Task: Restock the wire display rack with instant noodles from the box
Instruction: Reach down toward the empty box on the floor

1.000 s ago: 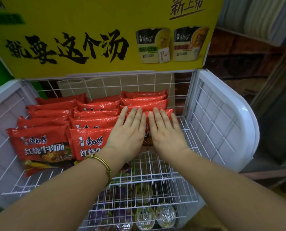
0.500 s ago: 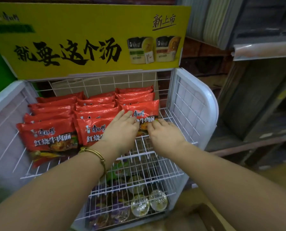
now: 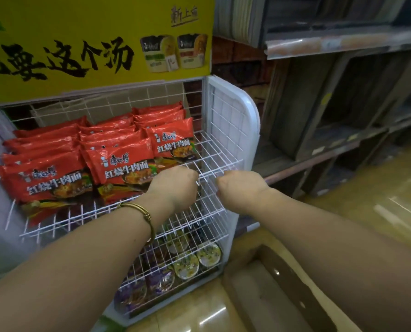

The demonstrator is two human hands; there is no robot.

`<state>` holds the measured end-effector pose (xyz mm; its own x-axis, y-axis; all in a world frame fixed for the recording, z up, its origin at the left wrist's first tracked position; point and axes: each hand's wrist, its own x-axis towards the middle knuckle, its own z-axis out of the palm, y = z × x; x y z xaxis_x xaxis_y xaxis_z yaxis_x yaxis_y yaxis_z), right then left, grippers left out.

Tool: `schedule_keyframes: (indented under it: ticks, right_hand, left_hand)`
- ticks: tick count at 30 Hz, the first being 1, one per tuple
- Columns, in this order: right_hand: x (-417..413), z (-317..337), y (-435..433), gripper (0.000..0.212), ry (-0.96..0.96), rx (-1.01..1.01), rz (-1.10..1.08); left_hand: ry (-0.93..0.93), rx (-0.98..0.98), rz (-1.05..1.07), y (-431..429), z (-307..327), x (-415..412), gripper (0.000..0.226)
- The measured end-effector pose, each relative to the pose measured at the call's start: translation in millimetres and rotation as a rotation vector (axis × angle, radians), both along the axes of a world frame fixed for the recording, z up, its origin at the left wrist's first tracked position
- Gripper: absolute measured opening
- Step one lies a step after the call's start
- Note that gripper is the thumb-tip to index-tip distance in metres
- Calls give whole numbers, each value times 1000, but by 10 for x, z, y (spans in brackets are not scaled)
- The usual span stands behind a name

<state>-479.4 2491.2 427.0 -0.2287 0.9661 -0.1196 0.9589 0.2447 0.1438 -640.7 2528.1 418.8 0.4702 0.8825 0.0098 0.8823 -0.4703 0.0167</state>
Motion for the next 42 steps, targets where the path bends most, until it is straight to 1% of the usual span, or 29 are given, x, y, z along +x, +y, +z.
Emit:
schedule_keyframes:
  ticks: [4, 7, 10, 12, 15, 18, 24, 31, 34, 38, 42]
  right_hand:
    - [279, -87, -260, 24, -12, -65, -93]
    - [499, -124, -423, 28, -20, -87, -172]
    - [727, -136, -586, 22, -25, -103, -248]
    - [883, -124, -697, 21, -29, -108, -296]
    - [1128, -58, -875, 23, -33, -104, -352]
    - [1403, 2, -1049, 21, -25, -95, -410]
    - [1982, 50, -1294, 18, -31, -96, -519]
    - [2709, 10, -1299, 22, -9, -87, -517]
    - [3073, -3, -1185, 22, 7, -92, -470]
    - [3605, 20, -1019, 25, 38, -99, -399]
    - [4088, 47, -920, 27, 59, -118, -348]
  left_hand:
    - [23, -85, -63, -157, -128, 325, 14]
    - [47, -110, -130, -239, -159, 628, 13]
    - [45, -107, -169, -306, -108, 958, 28]
    - [27, -100, -198, -357, -54, 1182, 32]
    - [-7, -82, -256, -450, -4, 1519, 25]
    - [-43, -106, -306, -535, -4, 1834, 20]
    - [-23, -179, -376, -704, 18, 2412, 11]
    - [26, -199, -318, -764, 31, 3095, 16]
    - [-3, -204, -236, -731, 15, 3409, 15]
    - [15, -240, -133, -685, 8, 3860, 24]
    - [41, -260, -74, -635, 37, 4300, 16]
